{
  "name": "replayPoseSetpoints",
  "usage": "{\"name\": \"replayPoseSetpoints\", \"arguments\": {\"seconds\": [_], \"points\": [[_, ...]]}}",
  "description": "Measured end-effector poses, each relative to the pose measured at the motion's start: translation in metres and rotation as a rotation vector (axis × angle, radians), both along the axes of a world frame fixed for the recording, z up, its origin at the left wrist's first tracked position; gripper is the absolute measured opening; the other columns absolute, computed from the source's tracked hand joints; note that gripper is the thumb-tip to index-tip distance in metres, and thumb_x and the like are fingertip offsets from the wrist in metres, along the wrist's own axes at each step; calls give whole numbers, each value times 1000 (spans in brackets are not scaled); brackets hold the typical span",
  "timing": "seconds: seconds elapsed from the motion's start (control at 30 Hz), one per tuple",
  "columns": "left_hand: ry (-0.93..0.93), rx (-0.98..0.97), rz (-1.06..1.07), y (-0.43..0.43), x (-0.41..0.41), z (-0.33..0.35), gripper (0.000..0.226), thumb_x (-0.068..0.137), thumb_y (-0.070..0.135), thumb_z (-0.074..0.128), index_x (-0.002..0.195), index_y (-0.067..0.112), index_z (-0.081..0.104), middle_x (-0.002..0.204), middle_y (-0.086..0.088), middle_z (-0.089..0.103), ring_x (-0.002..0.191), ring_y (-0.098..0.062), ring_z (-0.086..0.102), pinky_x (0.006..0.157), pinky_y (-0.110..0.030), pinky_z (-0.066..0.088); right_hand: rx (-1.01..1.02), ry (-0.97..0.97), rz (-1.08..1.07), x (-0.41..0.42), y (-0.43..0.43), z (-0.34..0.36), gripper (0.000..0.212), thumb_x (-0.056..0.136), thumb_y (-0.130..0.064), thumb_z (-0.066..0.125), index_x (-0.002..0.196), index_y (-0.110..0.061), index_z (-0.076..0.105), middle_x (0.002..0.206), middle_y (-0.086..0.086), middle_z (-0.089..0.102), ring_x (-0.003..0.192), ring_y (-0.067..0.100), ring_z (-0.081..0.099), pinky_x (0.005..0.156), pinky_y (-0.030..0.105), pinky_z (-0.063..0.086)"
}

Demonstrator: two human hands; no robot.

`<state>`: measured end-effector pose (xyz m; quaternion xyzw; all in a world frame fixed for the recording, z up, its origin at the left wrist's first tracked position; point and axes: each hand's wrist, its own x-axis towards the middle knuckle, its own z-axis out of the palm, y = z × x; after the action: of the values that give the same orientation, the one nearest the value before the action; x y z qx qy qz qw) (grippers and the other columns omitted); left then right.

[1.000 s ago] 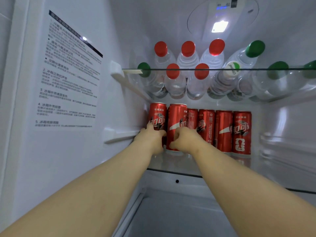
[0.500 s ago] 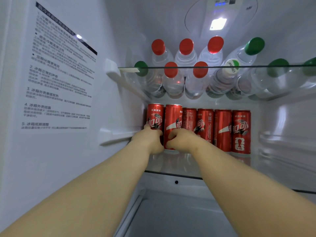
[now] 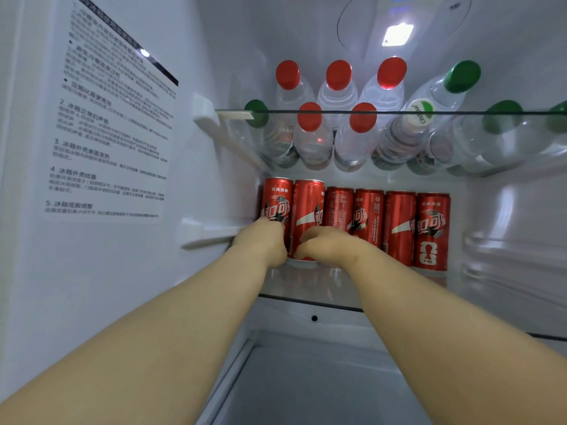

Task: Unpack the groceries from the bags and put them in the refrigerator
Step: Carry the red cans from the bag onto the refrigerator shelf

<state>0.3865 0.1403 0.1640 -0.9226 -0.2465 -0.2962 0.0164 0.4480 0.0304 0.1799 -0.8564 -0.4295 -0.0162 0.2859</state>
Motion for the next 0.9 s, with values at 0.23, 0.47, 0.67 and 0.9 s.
{"name": "replayPoseSetpoints", "arguments": {"seconds": [0.23, 0.47, 0.67, 0.9], "points": [[-52, -12, -2, -7, -9, 0, 38, 88, 18, 54, 125, 8, 52, 125, -15, 53, 109, -31, 55, 90, -38, 48, 103, -88, -50, -2, -3, -5, 44, 86, -19, 58, 128, -13, 47, 122, 10, 54, 101, 22, 53, 83, 29, 43], [-231, -31, -94, -25, -33, -5, 30, 86, 22, 56, 114, 12, 58, 114, -10, 56, 100, -27, 56, 78, -34, 48, 136, -237, -132, -21, -18, -5, 45, 85, -27, 55, 127, -18, 42, 117, 9, 55, 102, 28, 56, 88, 46, 50], [-453, 71, -114, -52, -78, -17, 28, 89, 28, 53, 114, 18, 59, 109, -6, 57, 100, -23, 53, 78, -34, 44, 342, -483, -151, -61, -44, -13, 37, 87, -35, 51, 121, -23, 50, 118, 1, 57, 111, 26, 48, 92, 42, 42], [-609, 307, -66, -75, -127, -76, 22, 79, 23, 58, 96, 12, 67, 82, -9, 62, 75, -33, 60, 50, -35, 47, 707, -596, -28, -114, -69, -74, 30, 82, -32, 54, 107, -19, 63, 104, -1, 62, 101, 23, 51, 85, 34, 38]]}}
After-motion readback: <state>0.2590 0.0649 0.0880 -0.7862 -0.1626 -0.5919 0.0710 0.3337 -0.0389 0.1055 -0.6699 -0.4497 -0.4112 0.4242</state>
